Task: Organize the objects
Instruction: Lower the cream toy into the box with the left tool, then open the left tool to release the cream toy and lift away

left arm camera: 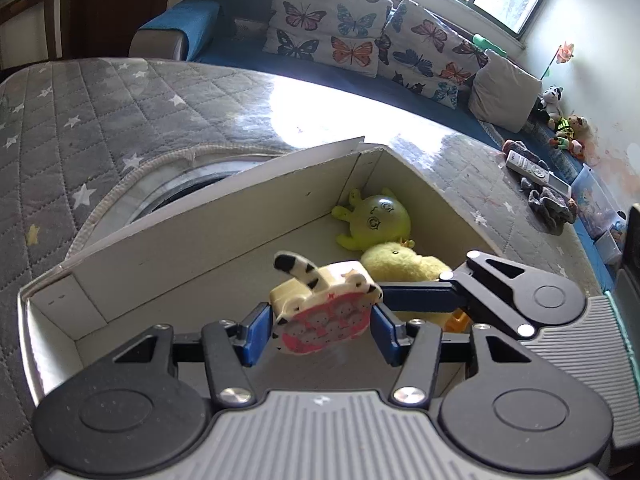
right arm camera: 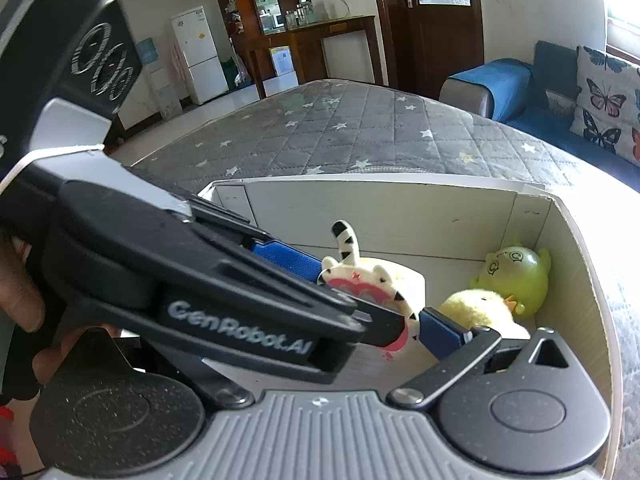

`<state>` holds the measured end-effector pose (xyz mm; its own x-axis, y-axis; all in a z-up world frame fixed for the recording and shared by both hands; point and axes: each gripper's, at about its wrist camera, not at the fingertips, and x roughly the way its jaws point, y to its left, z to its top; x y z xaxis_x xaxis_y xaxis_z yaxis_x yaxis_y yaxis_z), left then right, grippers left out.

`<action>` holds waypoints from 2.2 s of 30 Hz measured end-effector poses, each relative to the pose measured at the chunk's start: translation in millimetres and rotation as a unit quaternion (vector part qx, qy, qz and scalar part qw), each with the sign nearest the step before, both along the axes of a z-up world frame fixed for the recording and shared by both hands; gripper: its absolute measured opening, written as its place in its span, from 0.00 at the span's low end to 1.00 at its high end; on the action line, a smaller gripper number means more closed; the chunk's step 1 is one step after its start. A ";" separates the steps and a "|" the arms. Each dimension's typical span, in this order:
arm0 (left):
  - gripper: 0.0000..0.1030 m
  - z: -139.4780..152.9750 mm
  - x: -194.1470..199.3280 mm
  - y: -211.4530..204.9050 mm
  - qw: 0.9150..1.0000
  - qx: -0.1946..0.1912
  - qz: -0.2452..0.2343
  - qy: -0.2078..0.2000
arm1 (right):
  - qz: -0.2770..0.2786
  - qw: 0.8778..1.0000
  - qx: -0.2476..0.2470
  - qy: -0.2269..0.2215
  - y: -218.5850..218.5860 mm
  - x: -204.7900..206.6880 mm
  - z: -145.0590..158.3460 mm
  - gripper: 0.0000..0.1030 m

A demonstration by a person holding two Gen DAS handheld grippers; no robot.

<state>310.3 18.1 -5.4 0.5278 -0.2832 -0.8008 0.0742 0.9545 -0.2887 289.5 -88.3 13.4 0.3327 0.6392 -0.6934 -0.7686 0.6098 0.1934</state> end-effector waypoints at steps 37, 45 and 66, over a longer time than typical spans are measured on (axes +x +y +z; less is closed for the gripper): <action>1.00 -5.2 -3.4 -2.4 1.000 -0.001 0.012 -0.007 | -0.019 1.000 0.003 -0.021 -4.4 -2.0 3.3 1.00; 1.00 6.1 -20.5 -12.7 1.000 0.010 0.007 -0.026 | -0.023 0.999 0.015 -0.038 -14.4 -17.4 14.7 1.00; 1.00 53.0 -99.4 -53.2 0.994 0.020 -0.017 -0.104 | -0.030 0.995 0.030 -0.093 -62.0 -85.9 46.2 1.00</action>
<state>210.9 -35.1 47.6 0.6735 -0.2738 -0.6866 0.1611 0.9609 -0.2252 203.6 -150.3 59.6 0.4908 0.6522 -0.5777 -0.7570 0.6475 0.0879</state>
